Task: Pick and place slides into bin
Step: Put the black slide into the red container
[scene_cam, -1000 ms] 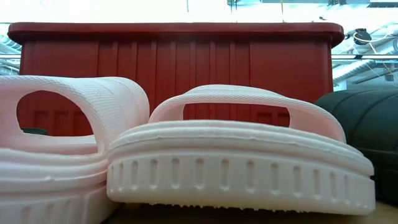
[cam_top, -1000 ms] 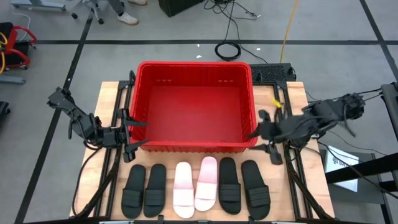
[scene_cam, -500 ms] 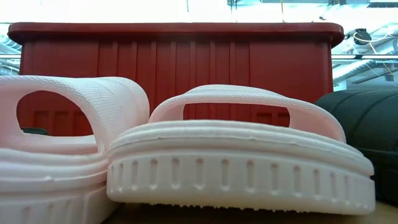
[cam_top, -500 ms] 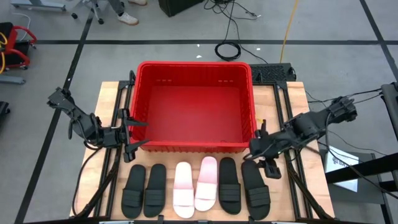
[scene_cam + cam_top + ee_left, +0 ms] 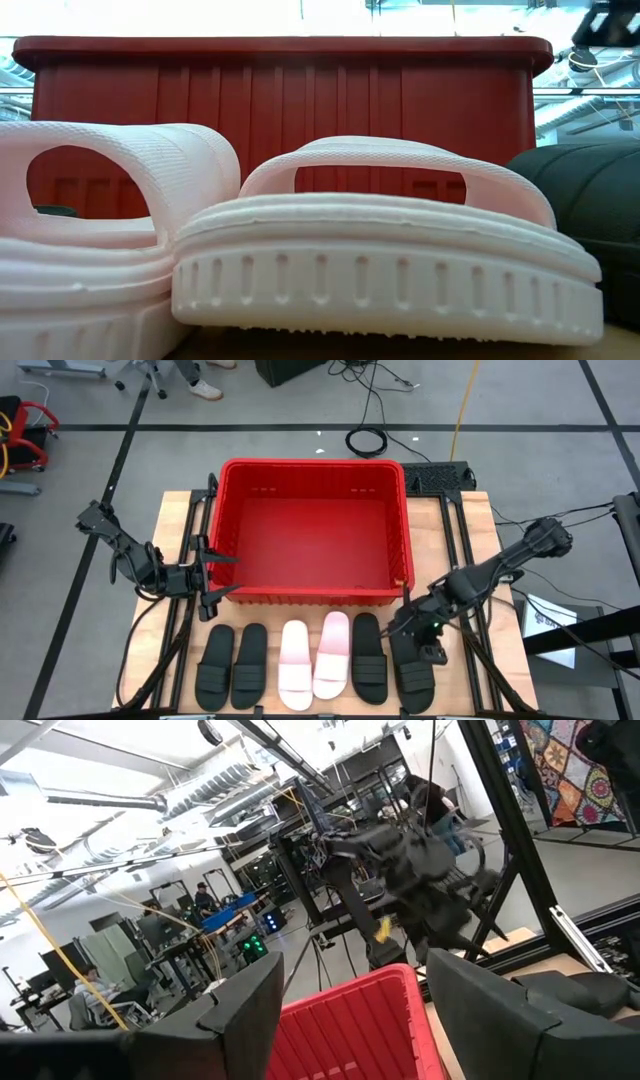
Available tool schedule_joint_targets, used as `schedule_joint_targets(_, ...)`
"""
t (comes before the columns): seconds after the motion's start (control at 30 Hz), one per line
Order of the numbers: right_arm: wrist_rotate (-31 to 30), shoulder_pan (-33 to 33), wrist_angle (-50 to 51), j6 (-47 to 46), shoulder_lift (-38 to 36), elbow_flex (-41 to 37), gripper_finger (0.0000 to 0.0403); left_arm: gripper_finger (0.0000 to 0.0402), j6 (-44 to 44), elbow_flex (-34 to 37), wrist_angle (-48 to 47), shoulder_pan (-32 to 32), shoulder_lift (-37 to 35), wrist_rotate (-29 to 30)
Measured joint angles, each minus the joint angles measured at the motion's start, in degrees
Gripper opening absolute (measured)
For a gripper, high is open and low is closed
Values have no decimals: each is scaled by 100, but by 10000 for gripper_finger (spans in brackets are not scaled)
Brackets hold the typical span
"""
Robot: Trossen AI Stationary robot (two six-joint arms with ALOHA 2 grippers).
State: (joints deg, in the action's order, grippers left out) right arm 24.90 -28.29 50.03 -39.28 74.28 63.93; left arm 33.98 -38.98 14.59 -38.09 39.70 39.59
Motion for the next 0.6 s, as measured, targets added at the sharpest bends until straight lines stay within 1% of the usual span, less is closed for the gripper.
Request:
schedule_joint_targets(0.2,529,-41,-1309,-333,0,-1109,155,253,-20,0,-2,2,4,0)
schedule_joint_targets(0.37,689,-117,-2194,-635,-2,-1788,155,253,-28,0,-2,0,4,-2)
schedule_joint_targets(0.47,706,-153,-2568,-830,-2,-2103,155,253,-44,0,-4,0,4,-2)
schedule_joint_targets(0.6,820,-219,-2993,-958,-2,-2337,155,253,-44,1,-4,0,4,-2)
